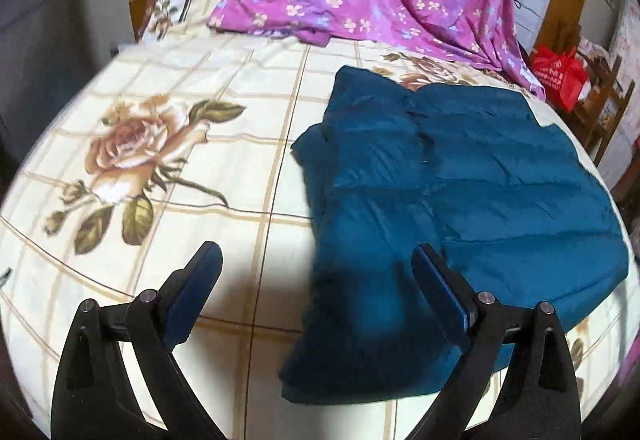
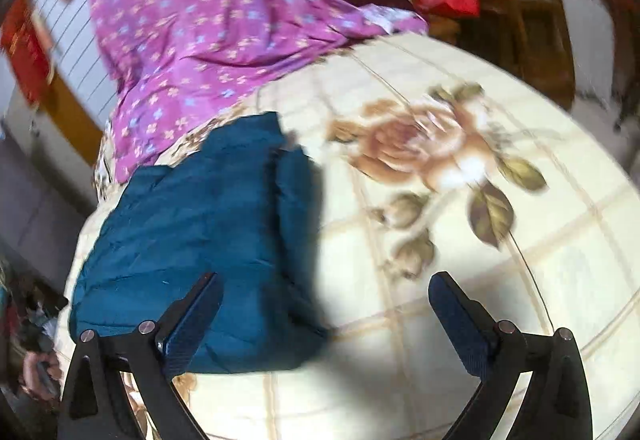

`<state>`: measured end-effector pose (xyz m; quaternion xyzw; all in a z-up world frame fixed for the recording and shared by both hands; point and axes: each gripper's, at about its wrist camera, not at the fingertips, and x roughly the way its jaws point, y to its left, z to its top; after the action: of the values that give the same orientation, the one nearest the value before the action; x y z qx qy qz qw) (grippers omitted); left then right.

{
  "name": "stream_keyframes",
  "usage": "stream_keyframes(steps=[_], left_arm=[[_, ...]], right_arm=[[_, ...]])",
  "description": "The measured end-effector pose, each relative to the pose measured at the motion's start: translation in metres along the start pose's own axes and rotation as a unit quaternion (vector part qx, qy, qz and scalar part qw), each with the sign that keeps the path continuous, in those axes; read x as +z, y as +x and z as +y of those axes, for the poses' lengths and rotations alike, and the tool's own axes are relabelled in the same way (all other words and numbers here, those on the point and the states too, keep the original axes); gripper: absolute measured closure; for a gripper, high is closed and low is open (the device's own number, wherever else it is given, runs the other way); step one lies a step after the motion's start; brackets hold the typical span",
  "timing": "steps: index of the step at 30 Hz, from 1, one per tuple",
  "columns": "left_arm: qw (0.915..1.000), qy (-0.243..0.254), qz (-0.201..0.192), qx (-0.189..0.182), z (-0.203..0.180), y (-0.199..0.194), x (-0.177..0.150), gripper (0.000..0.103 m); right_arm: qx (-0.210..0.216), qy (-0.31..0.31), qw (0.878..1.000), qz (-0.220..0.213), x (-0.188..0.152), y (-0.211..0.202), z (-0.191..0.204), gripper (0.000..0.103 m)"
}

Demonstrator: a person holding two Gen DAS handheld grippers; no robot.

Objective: Fold large clothes

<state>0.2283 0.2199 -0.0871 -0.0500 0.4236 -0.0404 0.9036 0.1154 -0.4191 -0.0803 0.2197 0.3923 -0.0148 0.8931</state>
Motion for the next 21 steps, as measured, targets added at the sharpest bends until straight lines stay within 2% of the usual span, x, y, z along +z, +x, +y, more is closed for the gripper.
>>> stream_keyframes(steps=[2, 5, 8, 11, 14, 15, 19, 21], left_arm=[[0.9998, -0.007, -0.003, -0.019, -0.001, 0.006, 0.005, 0.007], [0.9993, 0.004, -0.009, -0.037, -0.009, 0.014, 0.008, 0.007], [0.9986, 0.004, 0.0, -0.052, -0.012, 0.025, 0.011, 0.007], [0.9988, 0.007, 0.01, -0.048, -0.01, 0.037, 0.019, 0.007], [0.9973, -0.011, 0.049, -0.053, 0.001, 0.061, 0.032, 0.007], [0.9966, -0.017, 0.056, -0.058, 0.004, 0.067, 0.034, 0.007], [0.9907, -0.019, 0.089, -0.101, 0.01, 0.092, 0.047, 0.006], [0.985, -0.023, 0.114, -0.128, 0.011, 0.105, 0.051, 0.006]], right_arm=[[0.022, 0.018, 1.0, -0.006, 0.001, 0.001, -0.009, 0.001], [0.055, 0.022, 0.998, -0.003, 0.012, 0.017, -0.002, 0.001], [0.06, 0.011, 0.998, 0.011, 0.028, 0.045, 0.013, 0.001], [0.067, -0.005, 0.997, 0.029, 0.041, 0.071, 0.021, 0.001], [0.042, -0.037, 0.997, 0.049, 0.052, 0.092, 0.032, 0.001], [0.045, -0.048, 0.996, 0.054, 0.054, 0.097, 0.036, 0.001], [0.043, -0.077, 0.994, 0.07, 0.053, 0.114, 0.037, 0.001], [0.039, -0.083, 0.993, 0.08, 0.05, 0.123, 0.034, 0.001]])
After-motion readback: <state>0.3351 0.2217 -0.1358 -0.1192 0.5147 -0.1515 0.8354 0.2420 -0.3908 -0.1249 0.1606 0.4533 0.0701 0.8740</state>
